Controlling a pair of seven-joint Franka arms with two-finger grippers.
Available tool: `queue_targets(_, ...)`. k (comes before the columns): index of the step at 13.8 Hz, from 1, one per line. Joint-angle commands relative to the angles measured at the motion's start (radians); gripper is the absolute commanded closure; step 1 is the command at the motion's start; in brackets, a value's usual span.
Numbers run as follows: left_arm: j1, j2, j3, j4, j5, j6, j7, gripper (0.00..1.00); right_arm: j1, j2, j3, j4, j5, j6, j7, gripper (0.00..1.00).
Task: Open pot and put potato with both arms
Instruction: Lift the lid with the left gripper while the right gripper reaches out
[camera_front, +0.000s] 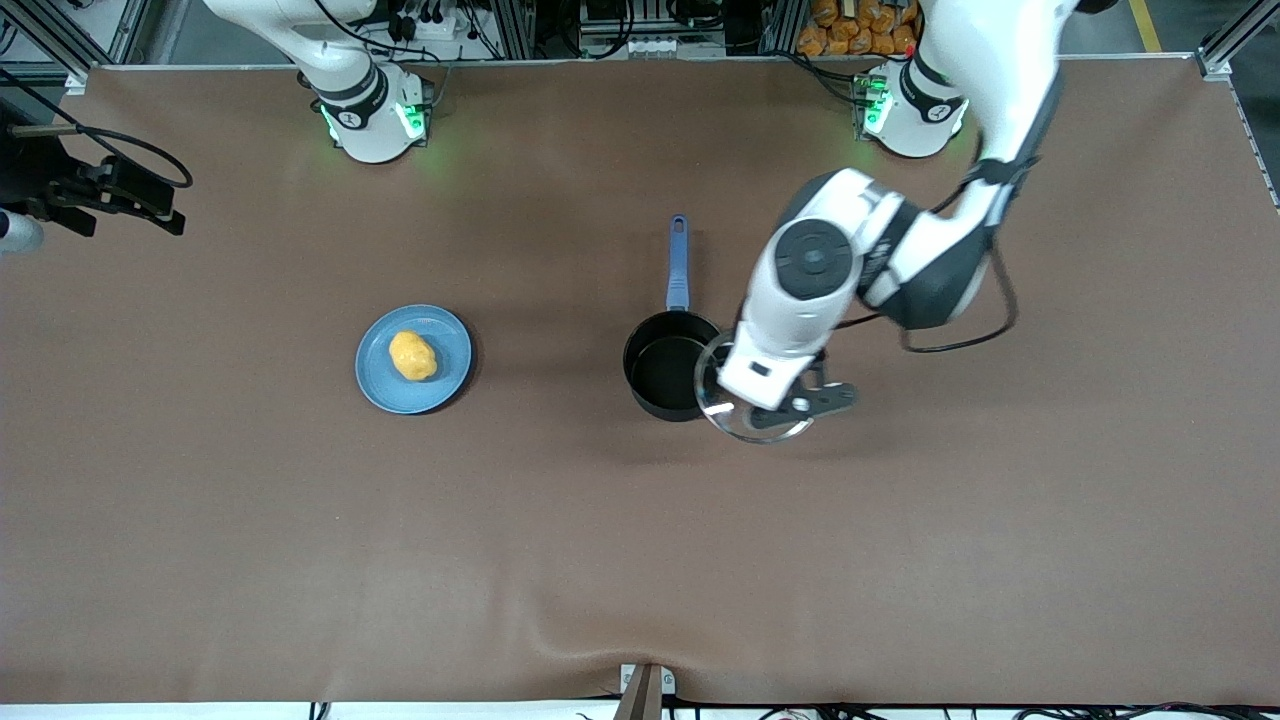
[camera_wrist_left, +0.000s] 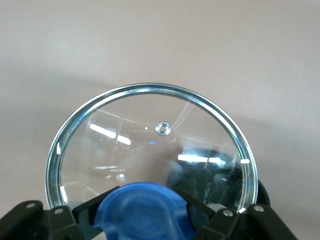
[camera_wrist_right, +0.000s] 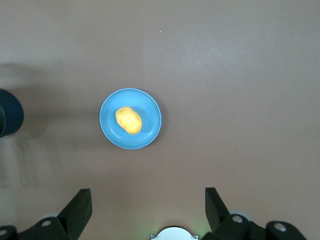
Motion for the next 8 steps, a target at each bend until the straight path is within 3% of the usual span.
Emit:
queue_targets(1, 0.097, -0.113, -0.011, -0.021, 0.008, -0.062, 0.066, 1.0, -0.012, 0.02, 0.002, -0.009, 0.011, -0.005, -0.013, 0.0)
queue_targets(8, 0.315, -0.216, -0.014, -0.025, -0.02, -0.096, 0.24, 1.0, 0.006, 0.195, 0.005, -0.015, 0.026, 0.03, -0.01, 0.0)
